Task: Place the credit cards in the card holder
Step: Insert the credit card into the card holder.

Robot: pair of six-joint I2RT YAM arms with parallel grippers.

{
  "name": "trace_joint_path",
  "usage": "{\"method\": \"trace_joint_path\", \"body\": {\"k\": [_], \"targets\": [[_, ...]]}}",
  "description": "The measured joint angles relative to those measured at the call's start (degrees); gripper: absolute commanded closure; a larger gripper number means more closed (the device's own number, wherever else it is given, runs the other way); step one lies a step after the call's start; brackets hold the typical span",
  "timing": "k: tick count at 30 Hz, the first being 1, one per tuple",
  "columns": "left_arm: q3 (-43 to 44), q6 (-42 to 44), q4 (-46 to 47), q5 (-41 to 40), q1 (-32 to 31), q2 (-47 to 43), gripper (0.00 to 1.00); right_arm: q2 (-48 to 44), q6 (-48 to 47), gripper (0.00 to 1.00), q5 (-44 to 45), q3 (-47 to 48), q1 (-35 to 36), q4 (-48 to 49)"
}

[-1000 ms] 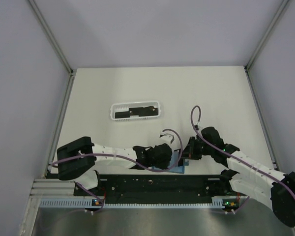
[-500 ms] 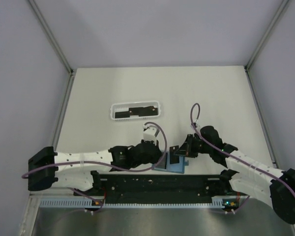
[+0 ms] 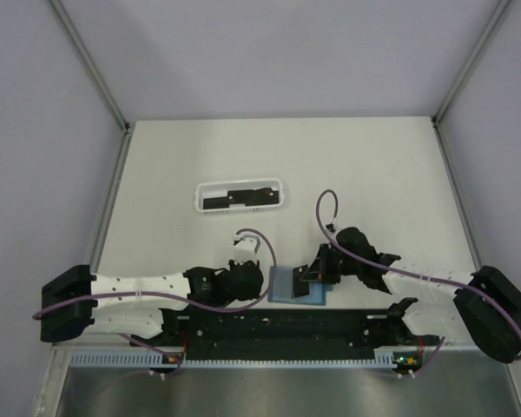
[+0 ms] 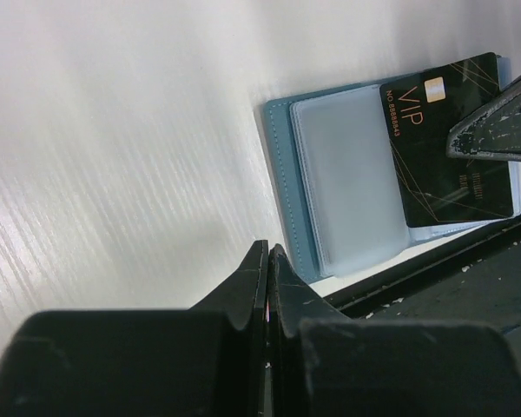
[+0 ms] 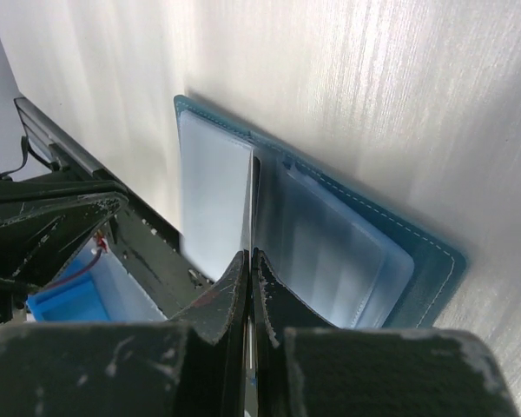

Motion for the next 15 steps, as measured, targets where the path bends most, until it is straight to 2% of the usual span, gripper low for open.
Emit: {"method": "trace_joint_path", "body": {"k": [4, 15], "targets": [[-0.3, -0.6, -0.3, -0.1, 0.0, 0.4, 1.00, 2.2, 0.9, 1.00, 0.9, 0.1, 1.4, 2.3], [-0.3, -0.6, 2.2, 3.4, 0.0, 8.6, 1.00, 6.0, 3.7, 1.00, 4.7, 1.5, 5.5, 6.1]]}}
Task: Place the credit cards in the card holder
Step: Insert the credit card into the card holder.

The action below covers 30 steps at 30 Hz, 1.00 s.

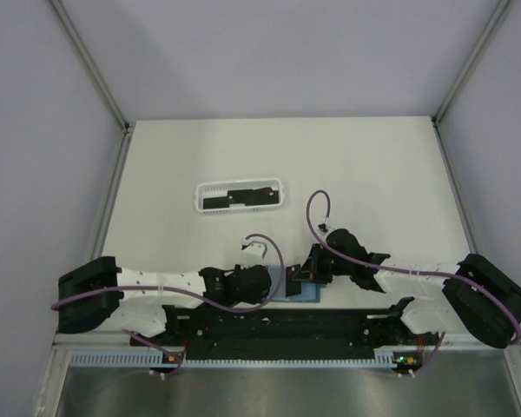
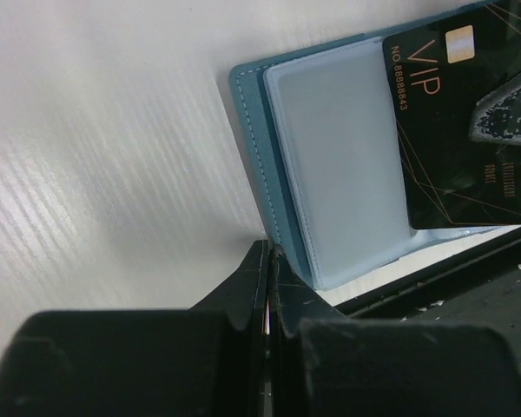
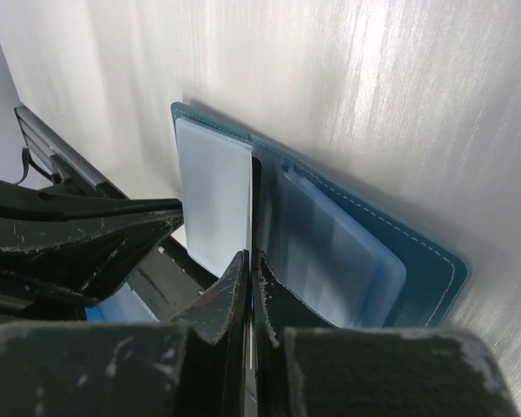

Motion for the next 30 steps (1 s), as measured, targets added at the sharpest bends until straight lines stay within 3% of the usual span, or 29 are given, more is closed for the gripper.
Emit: {"method": "trace_joint_path", "body": {"k": [13, 30], "targets": [[-0.2, -1.4, 6.8, 2.8, -0.5, 2.7, 1.00, -2.6, -1.0, 1.00, 4.0, 1.5, 0.1, -4.3], [0.1, -1.9, 7.5, 3.0, -0.7, 3.5, 1.00, -5.7, -1.0, 1.00, 2.6, 1.4, 0.1, -8.7]]}}
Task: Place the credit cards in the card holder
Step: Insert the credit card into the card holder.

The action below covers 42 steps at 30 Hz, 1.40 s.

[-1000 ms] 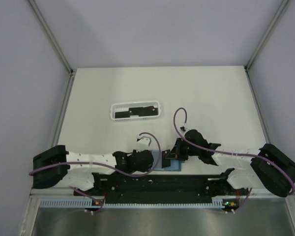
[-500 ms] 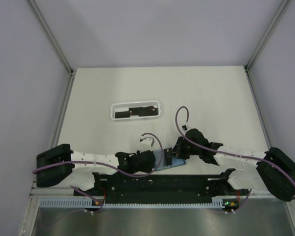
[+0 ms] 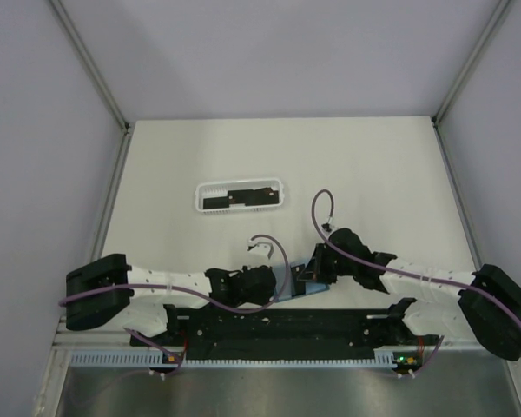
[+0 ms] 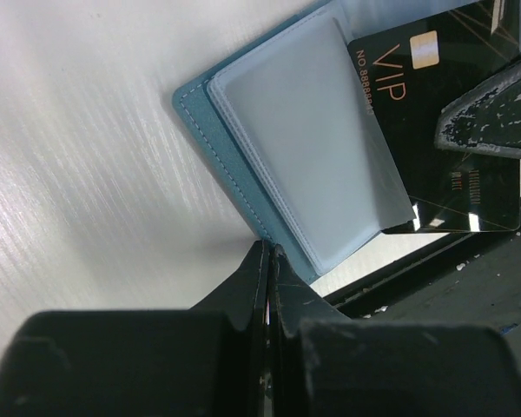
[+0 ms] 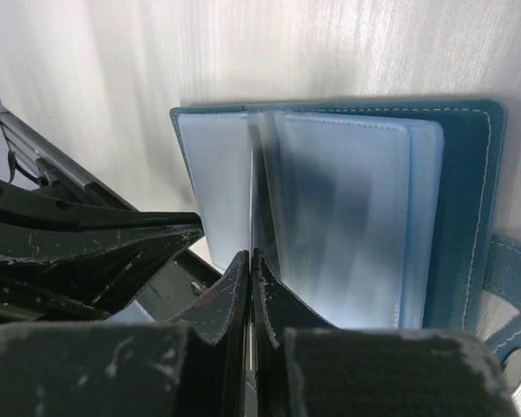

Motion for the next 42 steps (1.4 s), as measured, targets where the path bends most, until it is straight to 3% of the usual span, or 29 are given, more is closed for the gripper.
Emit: {"method": "trace_joint_path", "body": {"k": [6, 22, 42], "targets": [[0.8, 0.0, -0.4, 0.0, 0.0, 0.7, 1.00, 2.4, 0.2, 1.00, -0.9, 0.0, 0.0, 0.2], [1.5, 0.0, -2.1, -0.7, 0.0, 0.9, 1.00, 11.0, -1.4, 1.00, -7.1, -0.6, 0.0, 12.9], [2.0, 0.0, -2.1, -0.9, 0.0, 1.5, 1.00, 9.7, -2.2, 1.00, -0.3, 1.5, 0.2, 9.0]]}}
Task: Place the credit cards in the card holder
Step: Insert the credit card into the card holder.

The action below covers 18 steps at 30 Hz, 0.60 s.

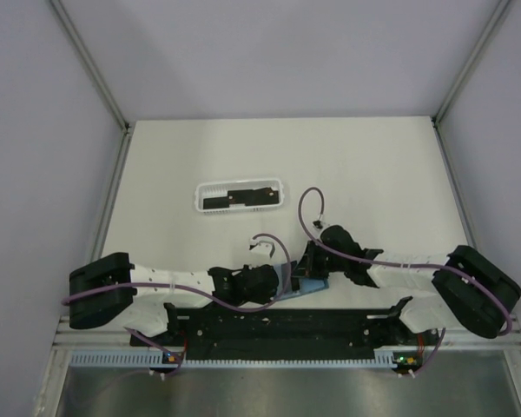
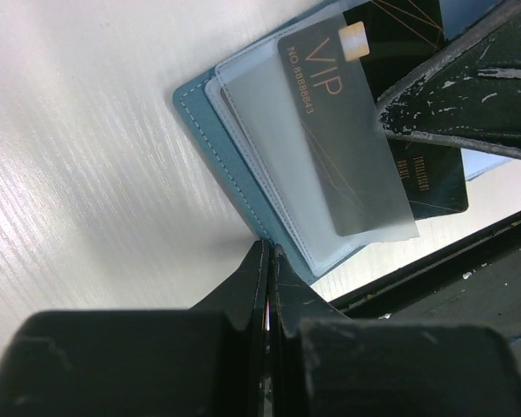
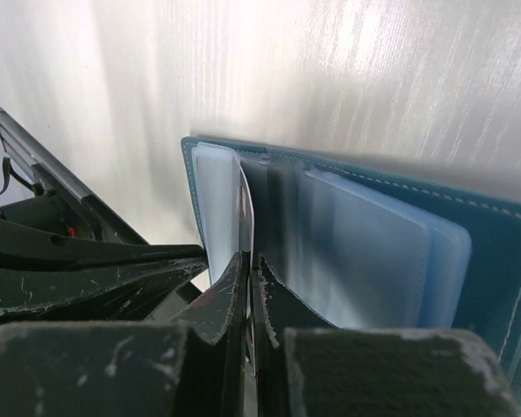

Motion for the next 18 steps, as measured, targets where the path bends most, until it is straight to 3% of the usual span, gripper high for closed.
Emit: {"method": "trace_joint_path", "body": {"k": [18], "targets": [[0.0, 0.0, 0.0, 0.0, 0.0, 0.1, 1.00, 8.3, -3.9, 1.00, -5.8, 2.9, -0.2, 6.8]]}}
